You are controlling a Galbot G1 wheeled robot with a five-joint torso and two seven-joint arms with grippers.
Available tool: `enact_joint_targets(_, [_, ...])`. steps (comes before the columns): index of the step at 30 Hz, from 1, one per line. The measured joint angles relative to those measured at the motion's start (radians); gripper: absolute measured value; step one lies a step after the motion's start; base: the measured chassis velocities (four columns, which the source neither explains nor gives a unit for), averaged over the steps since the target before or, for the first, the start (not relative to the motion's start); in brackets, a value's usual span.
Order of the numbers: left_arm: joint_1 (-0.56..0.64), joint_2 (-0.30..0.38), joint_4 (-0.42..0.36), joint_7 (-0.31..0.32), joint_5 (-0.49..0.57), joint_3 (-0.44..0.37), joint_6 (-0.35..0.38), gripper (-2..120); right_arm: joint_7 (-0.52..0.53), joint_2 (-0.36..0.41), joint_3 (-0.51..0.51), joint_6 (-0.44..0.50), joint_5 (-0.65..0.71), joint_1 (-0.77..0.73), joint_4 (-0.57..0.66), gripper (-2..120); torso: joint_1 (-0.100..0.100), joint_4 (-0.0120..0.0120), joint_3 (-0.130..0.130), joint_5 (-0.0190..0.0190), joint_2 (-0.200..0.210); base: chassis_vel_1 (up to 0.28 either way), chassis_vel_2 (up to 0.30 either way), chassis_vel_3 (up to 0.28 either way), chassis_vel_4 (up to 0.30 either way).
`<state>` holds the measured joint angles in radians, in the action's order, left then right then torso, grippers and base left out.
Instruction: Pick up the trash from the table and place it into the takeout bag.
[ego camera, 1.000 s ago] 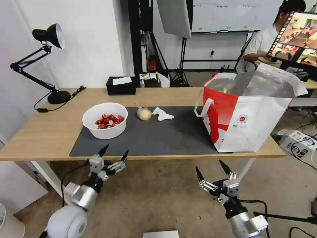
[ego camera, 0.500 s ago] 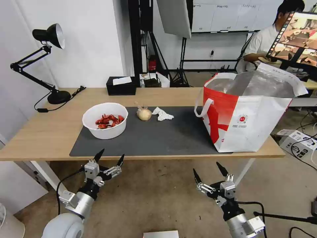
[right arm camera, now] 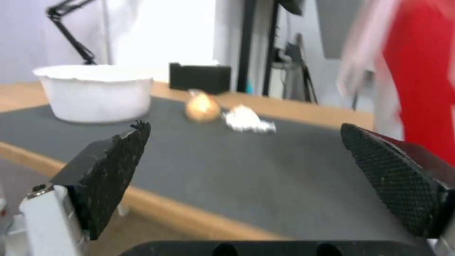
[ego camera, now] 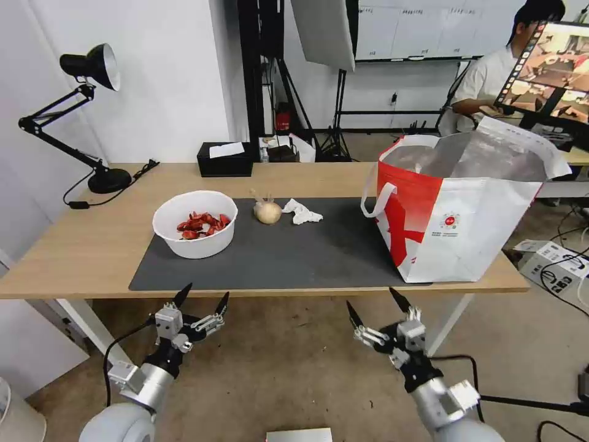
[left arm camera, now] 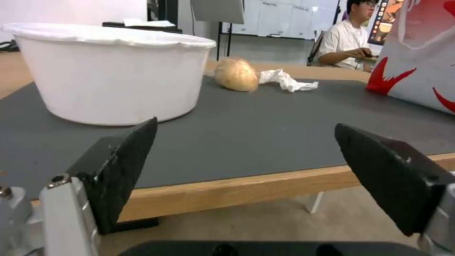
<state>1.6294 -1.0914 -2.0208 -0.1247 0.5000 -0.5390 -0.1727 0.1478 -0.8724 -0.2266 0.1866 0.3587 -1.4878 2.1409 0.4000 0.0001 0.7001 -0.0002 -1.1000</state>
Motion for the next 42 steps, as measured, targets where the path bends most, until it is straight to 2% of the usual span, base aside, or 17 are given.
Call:
enact_joint_targets(2, [0.005, -0.001, 0.000, 0.000, 0.000, -0.005, 0.000, 100, 0.016, 0.058, 0.055, -0.034, 0.035, 0.114, -0.014, 100, 0.000, 0.0001, 0.000, -0.0001, 0.000, 0.000, 0.000, 0.000, 0.000])
enact_joint_targets(3, [0.005, -0.001, 0.000, 0.000, 0.000, -0.005, 0.000, 100, 0.016, 0.058, 0.055, -0.034, 0.035, 0.114, -0.014, 100, 0.000, 0.0001, 0.000, -0.0001, 0.000, 0.000, 0.000, 0.000, 0.000])
enact_joint_targets(5, [0.006, -0.003, 0.000, 0.000, 0.001, -0.008, 0.000, 100, 0.032, 0.093, 0.135, -0.069, 0.078, 0.246, -0.054, 100, 0.000, 0.0001, 0.000, 0.0001, 0.000, 0.000, 0.000, 0.000, 0.000])
enact_joint_targets(6, [0.006, -0.003, 0.000, 0.000, 0.001, -0.008, 0.000, 100, 0.032, 0.093, 0.135, -0.069, 0.078, 0.246, -0.054, 100, 0.000, 0.0001, 0.000, 0.0001, 0.000, 0.000, 0.000, 0.000, 0.000])
enact_joint_targets(9, [0.004, -0.004, 0.000, 0.001, 0.005, -0.012, -0.001, 100, 0.095, 0.085, 0.301, -0.132, 0.168, 0.505, -0.151, 100, 0.000, 0.0003, 0.000, 0.0000, 0.000, 0.000, 0.000, 0.000, 0.000])
enact_joint_targets(10, [0.004, -0.004, 0.000, 0.001, 0.005, -0.012, -0.001, 100, 0.095, 0.085, 0.301, -0.132, 0.168, 0.505, -0.151, 100, 0.000, 0.0003, 0.000, 0.0000, 0.000, 0.000, 0.000, 0.000, 0.000])
enact_joint_targets(13, [0.004, 0.001, 0.001, 0.002, 0.008, -0.015, 0.000, 100, 0.188, 0.050, 0.427, -0.193, 0.268, 0.663, -0.225, 100, 0.000, 0.0002, 0.000, 0.0000, 0.000, 0.000, 0.000, 0.000, 0.000])
enact_joint_targets(14, [0.004, 0.001, 0.001, 0.002, 0.008, -0.015, 0.000, 100, 0.188, 0.050, 0.427, -0.193, 0.268, 0.663, -0.225, 100, 0.000, 0.0002, 0.000, 0.0000, 0.000, 0.000, 0.000, 0.000, 0.000])
enact_joint_targets(17, [0.004, -0.001, 0.006, 0.002, 0.010, -0.016, 0.001, 100, 0.277, 0.002, 0.523, -0.254, 0.355, 0.803, -0.310, 100, 0.000, -0.0003, 0.000, -0.0001, 0.000, 0.000, 0.000, 0.000, 0.000])
enact_joint_targets(18, [0.004, -0.001, 0.006, 0.002, 0.010, -0.016, 0.001, 100, 0.277, 0.002, 0.523, -0.254, 0.355, 0.803, -0.310, 100, 0.000, -0.0003, 0.000, -0.0001, 0.000, 0.000, 0.000, 0.000, 0.000])
enact_joint_targets(21, [-0.003, -0.002, 0.020, 0.003, 0.006, -0.013, 0.001, 100, 0.337, -0.074, 0.595, -0.290, 0.432, 0.938, -0.429, 100, 0.000, 0.0002, 0.000, 0.0000, 0.000, 0.000, 0.000, 0.000, 0.000])
enact_joint_targets(26, [-0.007, 0.001, 0.029, 0.003, 0.008, -0.014, 0.001, 100, 0.366, -0.154, 0.653, -0.319, 0.485, 1.050, -0.551, 100, 0.000, 0.0000, 0.000, -0.0002, 0.000, 0.000, 0.000, 0.000, 0.000])
enact_joint_targets(29, [-0.008, 0.000, 0.039, 0.003, 0.009, -0.015, 0.001, 100, 0.388, -0.252, 0.703, -0.363, 0.520, 1.148, -0.684, 100, 0.000, 0.0001, 0.000, 0.0001, 0.000, 0.000, 0.000, 0.000, 0.000])
enact_joint_targets(30, [-0.008, 0.000, 0.039, 0.003, 0.009, -0.015, 0.001, 100, 0.388, -0.252, 0.703, -0.363, 0.520, 1.148, -0.684, 100, 0.000, 0.0001, 0.000, 0.0001, 0.000, 0.000, 0.000, 0.000, 0.000])
enact_joint_targets(34, [-0.010, -0.004, 0.045, 0.003, 0.008, -0.013, 0.000, 100, 0.423, -0.335, 0.724, -0.401, 0.538, 1.216, -0.812, 100, 0.000, 0.0001, 0.000, 0.0001, 0.000, 0.000, 0.000, 0.000, 0.000])
enact_joint_targets(37, [-0.016, -0.004, 0.058, 0.003, 0.005, -0.012, -0.002, 100, 0.470, -0.412, 0.751, -0.427, 0.578, 1.281, -0.949, 100, 0.000, 0.0000, 0.000, -0.0001, 0.000, 0.000, 0.000, 0.000, 0.000])
enact_joint_targets(42, [-0.018, 0.000, 0.063, 0.004, 0.008, -0.015, -0.005, 100, 0.465, -0.474, 0.747, -0.439, 0.588, 1.318, -1.056, 100, 0.000, -0.0001, 0.000, -0.0001, 0.000, 0.000, 0.000, 0.000, 0.000])
